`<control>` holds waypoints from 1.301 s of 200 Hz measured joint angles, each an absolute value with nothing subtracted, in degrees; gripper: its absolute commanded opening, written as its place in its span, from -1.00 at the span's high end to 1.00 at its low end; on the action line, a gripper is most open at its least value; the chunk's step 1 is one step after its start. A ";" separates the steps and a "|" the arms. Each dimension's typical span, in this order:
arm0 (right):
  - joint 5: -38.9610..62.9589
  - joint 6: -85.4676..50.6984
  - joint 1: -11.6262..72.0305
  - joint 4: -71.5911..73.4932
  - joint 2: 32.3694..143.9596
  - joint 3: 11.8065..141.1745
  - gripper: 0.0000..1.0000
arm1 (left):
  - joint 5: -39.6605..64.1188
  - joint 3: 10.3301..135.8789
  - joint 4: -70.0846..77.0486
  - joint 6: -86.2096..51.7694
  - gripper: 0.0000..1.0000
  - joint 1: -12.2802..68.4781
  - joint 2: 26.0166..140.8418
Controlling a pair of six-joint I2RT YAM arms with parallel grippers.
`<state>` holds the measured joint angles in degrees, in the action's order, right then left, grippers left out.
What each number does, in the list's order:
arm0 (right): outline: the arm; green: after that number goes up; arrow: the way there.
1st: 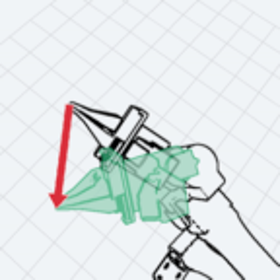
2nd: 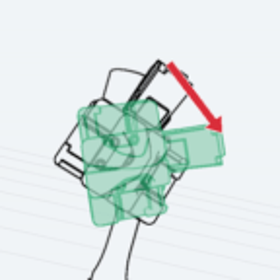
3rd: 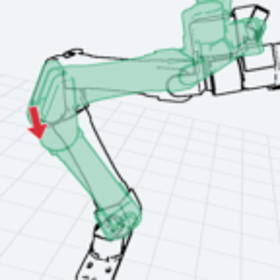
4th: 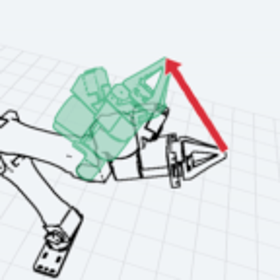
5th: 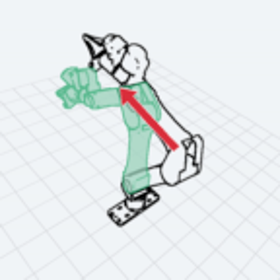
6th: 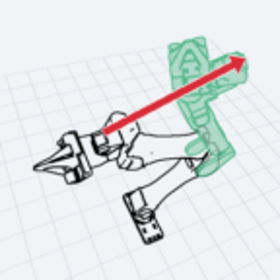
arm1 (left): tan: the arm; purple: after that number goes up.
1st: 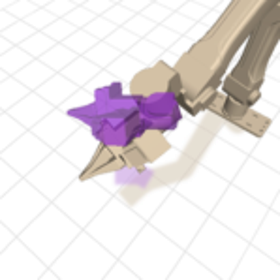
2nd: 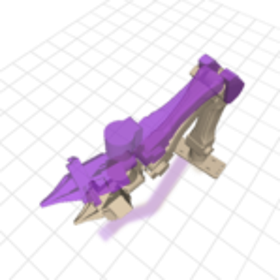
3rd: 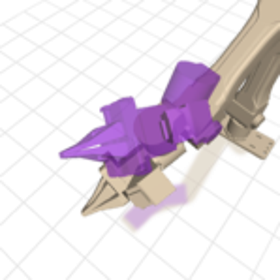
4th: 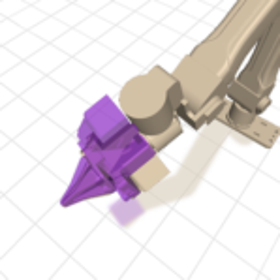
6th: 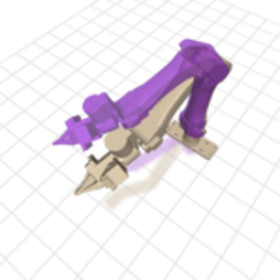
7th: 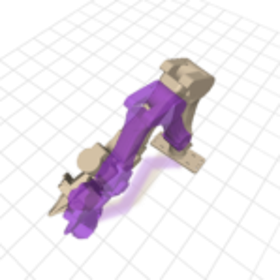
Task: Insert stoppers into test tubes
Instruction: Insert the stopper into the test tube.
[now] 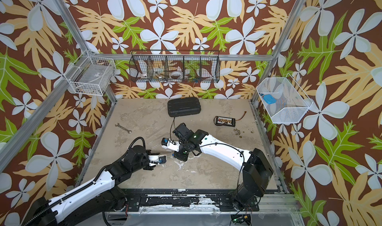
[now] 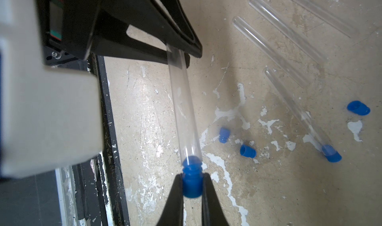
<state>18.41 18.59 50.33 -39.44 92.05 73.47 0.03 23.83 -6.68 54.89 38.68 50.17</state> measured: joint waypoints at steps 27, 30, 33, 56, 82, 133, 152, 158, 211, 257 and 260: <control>17.85 19.05 50.78 -40.86 92.84 74.94 0.79 | 0.05 24.38 -7.49 55.20 1.00 38.68 50.13; 17.76 19.22 50.85 -41.12 92.95 75.16 0.80 | 0.05 24.51 -7.68 55.24 1.00 38.68 50.11; 17.69 19.35 50.89 -41.23 93.03 75.31 0.80 | 0.05 24.62 -7.88 55.44 1.00 38.68 50.06; 17.61 20.01 51.13 -43.07 93.45 77.17 0.84 | -0.05 25.43 -8.95 57.04 1.00 38.74 49.23; 18.06 20.12 51.13 -45.74 93.89 79.96 0.90 | -0.97 26.98 -10.28 59.09 1.00 39.33 48.05; 19.70 19.55 51.07 -52.29 95.48 85.62 0.99 | -2.33 29.17 -11.90 62.02 1.00 41.04 47.64; 20.32 18.59 51.03 -52.99 95.48 86.41 1.00 | -2.17 29.63 -12.12 62.24 1.00 41.06 47.64; 20.69 18.20 51.03 -53.28 95.48 86.59 1.00 | -2.02 29.67 -12.16 62.24 1.00 41.06 47.62; 23.64 16.67 51.00 -55.40 96.68 88.55 1.00 | -0.99 29.95 -13.21 62.15 1.00 41.60 46.76; 26.55 15.25 51.00 -56.21 97.82 89.80 1.00 | -0.40 29.82 -15.42 61.73 1.00 41.65 44.73; 26.57 15.25 51.00 -56.21 97.84 89.82 1.00 | -0.40 29.82 -15.46 61.71 1.00 41.65 44.69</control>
<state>26.57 15.25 51.00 -56.21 97.84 89.82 -0.40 29.82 -15.46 61.71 41.65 44.69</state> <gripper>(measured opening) 0.121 0.168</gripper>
